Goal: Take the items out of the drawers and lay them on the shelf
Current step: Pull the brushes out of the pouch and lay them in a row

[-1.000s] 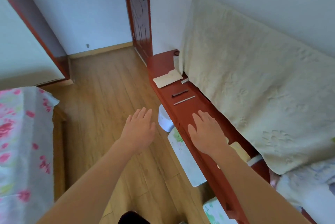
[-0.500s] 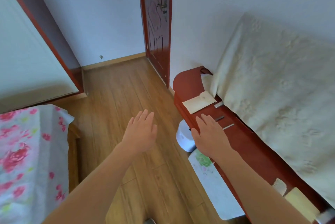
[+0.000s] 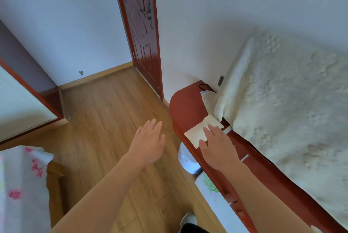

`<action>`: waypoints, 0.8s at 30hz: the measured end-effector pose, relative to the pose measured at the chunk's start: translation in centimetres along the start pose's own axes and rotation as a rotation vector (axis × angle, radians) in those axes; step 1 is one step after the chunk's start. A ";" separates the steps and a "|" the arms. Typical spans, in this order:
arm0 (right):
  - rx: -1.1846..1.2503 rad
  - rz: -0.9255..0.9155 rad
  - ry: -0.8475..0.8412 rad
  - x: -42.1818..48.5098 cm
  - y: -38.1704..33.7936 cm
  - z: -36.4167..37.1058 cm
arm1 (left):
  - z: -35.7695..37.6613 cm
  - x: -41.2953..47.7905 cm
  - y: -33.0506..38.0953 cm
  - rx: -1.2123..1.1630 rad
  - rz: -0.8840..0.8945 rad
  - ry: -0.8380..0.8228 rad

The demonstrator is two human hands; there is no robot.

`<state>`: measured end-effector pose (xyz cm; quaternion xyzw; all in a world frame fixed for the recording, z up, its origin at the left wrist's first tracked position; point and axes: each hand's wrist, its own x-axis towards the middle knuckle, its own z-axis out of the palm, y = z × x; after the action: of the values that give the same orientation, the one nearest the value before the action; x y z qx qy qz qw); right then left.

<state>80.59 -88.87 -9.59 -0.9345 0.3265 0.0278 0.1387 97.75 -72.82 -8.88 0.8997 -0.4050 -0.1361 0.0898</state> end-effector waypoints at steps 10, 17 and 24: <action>0.018 0.161 0.005 7.4 4.7 -2.0 | -0.1 11.6 3.3 0.003 0.168 -0.119; 0.171 0.393 0.005 9.0 6.0 0.2 | 2.5 19.2 5.3 -0.061 0.355 -0.330; 0.293 0.548 -0.006 10.6 5.4 4.2 | 6.4 23.7 6.3 -0.232 0.351 -0.586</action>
<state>85.69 -98.12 -16.48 -0.7817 0.5665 0.0194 0.2602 106.34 -95.14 -17.34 0.7232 -0.5435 -0.4158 0.0936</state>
